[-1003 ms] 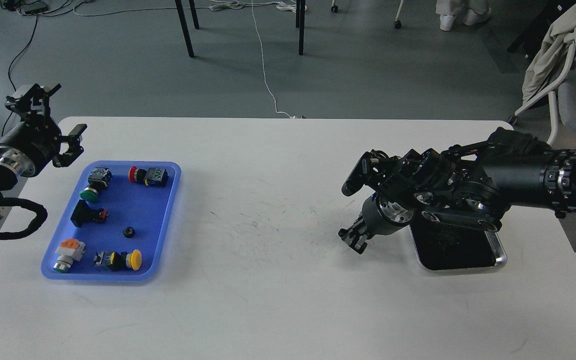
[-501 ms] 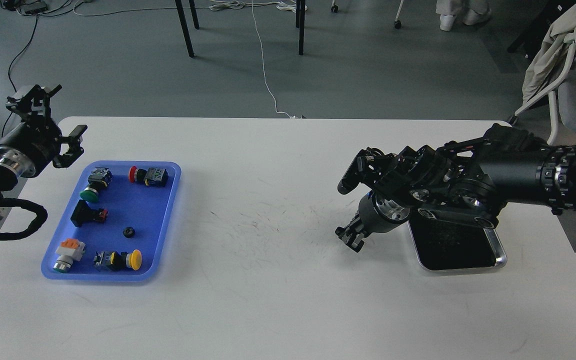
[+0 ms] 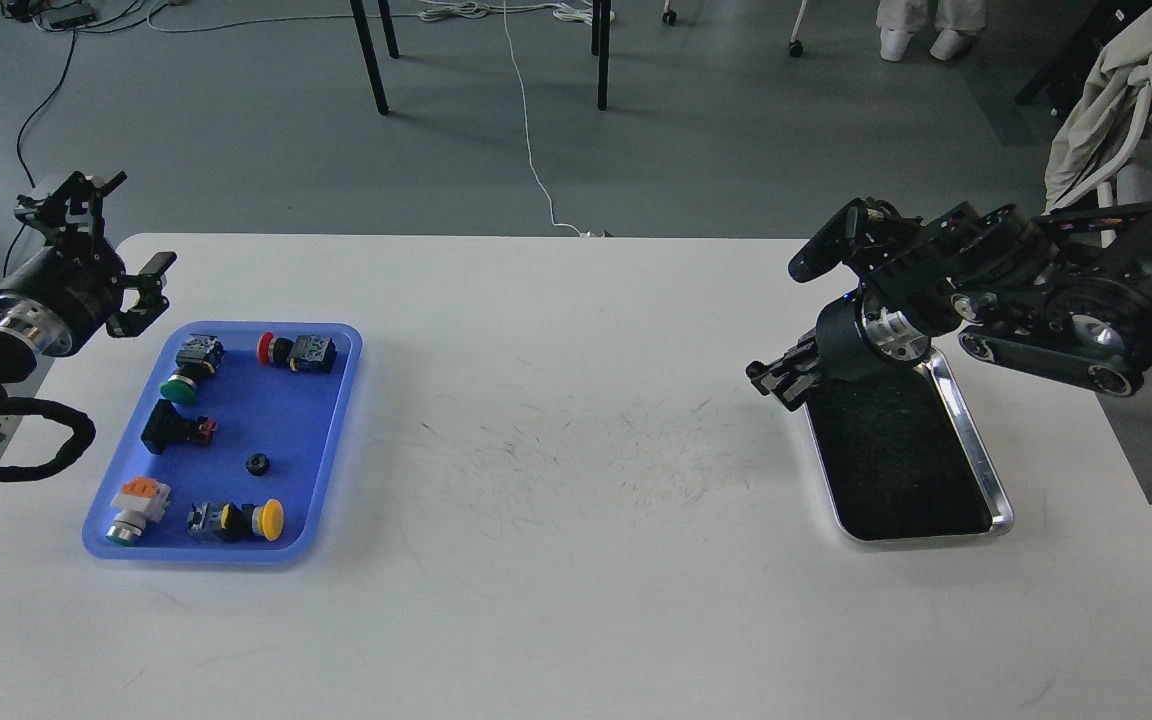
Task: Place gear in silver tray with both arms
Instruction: 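Lift the gear and move it over the silver tray, then lower the gear into the silver tray and open the right gripper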
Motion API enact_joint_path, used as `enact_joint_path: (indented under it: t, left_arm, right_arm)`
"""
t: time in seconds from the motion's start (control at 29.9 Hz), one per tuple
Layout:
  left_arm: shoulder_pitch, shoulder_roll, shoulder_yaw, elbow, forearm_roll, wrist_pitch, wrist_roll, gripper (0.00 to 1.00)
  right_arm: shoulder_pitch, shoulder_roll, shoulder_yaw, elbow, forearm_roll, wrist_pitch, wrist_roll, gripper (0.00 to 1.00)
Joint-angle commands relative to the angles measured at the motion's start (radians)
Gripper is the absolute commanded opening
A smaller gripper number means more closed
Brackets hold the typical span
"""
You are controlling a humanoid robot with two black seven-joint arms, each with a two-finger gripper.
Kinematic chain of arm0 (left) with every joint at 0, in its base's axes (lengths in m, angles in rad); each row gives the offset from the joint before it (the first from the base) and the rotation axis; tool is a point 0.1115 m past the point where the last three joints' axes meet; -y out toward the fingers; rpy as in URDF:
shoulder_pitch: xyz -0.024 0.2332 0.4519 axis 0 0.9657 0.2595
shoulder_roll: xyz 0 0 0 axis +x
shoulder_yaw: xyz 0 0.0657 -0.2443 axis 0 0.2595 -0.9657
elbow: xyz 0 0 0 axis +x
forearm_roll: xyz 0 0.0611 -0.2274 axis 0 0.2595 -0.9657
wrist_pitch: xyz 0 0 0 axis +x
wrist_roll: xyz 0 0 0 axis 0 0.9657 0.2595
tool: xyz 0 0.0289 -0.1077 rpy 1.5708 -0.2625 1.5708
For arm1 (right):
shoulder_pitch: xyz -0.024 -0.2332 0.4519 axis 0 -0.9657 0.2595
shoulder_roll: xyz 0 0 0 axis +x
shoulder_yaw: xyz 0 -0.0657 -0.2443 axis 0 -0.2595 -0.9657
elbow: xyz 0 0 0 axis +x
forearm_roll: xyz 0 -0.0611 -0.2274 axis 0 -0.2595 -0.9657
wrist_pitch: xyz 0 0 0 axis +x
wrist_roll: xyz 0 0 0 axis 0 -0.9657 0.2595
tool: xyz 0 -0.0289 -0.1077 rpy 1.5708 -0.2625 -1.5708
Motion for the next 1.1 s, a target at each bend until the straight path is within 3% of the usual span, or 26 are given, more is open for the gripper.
enact_joint_path:
  t: [0.0,0.27,0.43,0.7,1.07]
  left_arm:
    - [0.002,0.000,0.000,0.000,0.001,0.000,0.000,0.97]
    - [0.002,-0.001,0.003,0.000,0.004,0.000,0.000,0.97]
    - [0.002,-0.017,0.005,0.000,0.006,0.000,0.000,0.97]
    - [0.002,-0.020,0.005,0.000,0.008,0.000,0.000,0.97]
    - [0.002,-0.018,0.003,0.000,0.008,0.000,-0.001,0.97]
  right_arm:
    - [-0.002,-0.096,0.020,0.041,-0.001,0.000,0.000,0.05]
    - [-0.112,-0.309,0.135,0.046,-0.001,-0.011,0.002,0.04]
    - [-0.272,-0.352,0.291,0.029,0.002,-0.015,0.000,0.03]
    - [-0.435,-0.349,0.509,-0.043,0.060,-0.021,-0.006,0.03]
    - [-0.507,-0.317,0.541,-0.145,0.333,-0.055,-0.006,0.02]
